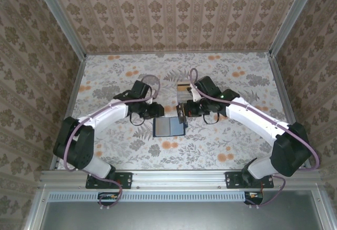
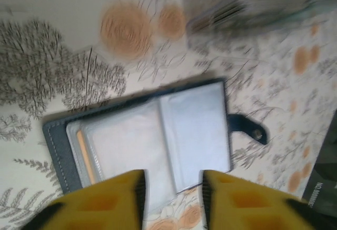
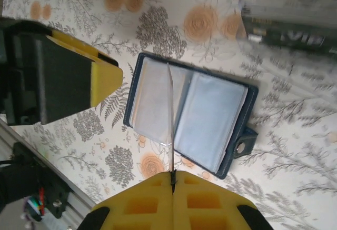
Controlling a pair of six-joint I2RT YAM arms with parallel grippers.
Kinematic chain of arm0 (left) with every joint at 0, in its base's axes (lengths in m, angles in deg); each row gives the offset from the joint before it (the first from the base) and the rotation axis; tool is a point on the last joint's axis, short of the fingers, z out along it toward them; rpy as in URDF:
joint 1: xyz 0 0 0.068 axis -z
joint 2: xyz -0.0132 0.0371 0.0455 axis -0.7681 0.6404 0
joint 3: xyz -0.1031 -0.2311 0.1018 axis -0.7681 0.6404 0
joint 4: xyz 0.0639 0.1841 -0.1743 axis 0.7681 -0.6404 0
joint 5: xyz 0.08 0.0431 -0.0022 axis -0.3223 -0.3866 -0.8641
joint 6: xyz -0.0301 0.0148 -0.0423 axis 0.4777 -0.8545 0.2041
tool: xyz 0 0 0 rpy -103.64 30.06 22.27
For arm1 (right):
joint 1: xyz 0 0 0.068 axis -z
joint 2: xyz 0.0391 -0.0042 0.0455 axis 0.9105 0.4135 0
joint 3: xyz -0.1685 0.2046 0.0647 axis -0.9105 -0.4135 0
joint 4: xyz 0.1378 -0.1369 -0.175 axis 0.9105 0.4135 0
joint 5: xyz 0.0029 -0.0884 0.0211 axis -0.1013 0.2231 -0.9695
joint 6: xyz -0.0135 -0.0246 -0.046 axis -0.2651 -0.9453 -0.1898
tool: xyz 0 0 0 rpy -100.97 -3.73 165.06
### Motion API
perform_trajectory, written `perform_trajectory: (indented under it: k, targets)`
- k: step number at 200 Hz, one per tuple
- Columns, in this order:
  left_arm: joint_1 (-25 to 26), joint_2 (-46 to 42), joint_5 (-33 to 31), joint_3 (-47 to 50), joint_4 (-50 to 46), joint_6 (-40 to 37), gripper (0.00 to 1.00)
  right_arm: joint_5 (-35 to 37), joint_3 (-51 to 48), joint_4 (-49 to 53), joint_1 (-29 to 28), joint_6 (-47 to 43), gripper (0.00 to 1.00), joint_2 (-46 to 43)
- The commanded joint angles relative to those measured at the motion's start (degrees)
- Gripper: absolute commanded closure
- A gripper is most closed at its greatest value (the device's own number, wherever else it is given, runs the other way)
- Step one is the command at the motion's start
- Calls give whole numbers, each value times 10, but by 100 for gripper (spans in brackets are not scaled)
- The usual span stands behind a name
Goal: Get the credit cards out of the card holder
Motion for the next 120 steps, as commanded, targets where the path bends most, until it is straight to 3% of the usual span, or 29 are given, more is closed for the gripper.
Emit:
perform_trajectory:
  k: [1, 35, 83, 89, 102, 115, 120]
  targets:
    - [-22, -41, 10, -13, 3, 9, 54, 53, 45, 71, -6, -111, 100, -16]
    - [-72, -83, 34, -2, 31, 21, 48, 96, 65, 69, -11, -267, 100, -13]
    - [-101, -111, 42, 9, 32, 3, 42, 178, 56, 35, -44, -467, 100, -10]
    - [-105, -115, 42, 11, 32, 2, 36, 195, 58, 34, -49, -486, 100, -3]
    - [-114, -122, 44, 18, 34, 2, 35, 228, 60, 33, -55, -525, 100, 15]
    - [-120, -130, 44, 22, 32, 1, 14, 262, 61, 31, -61, -566, 100, 32]
    - [-122, -132, 44, 22, 32, -1, 11, 273, 60, 27, -64, -582, 100, 39]
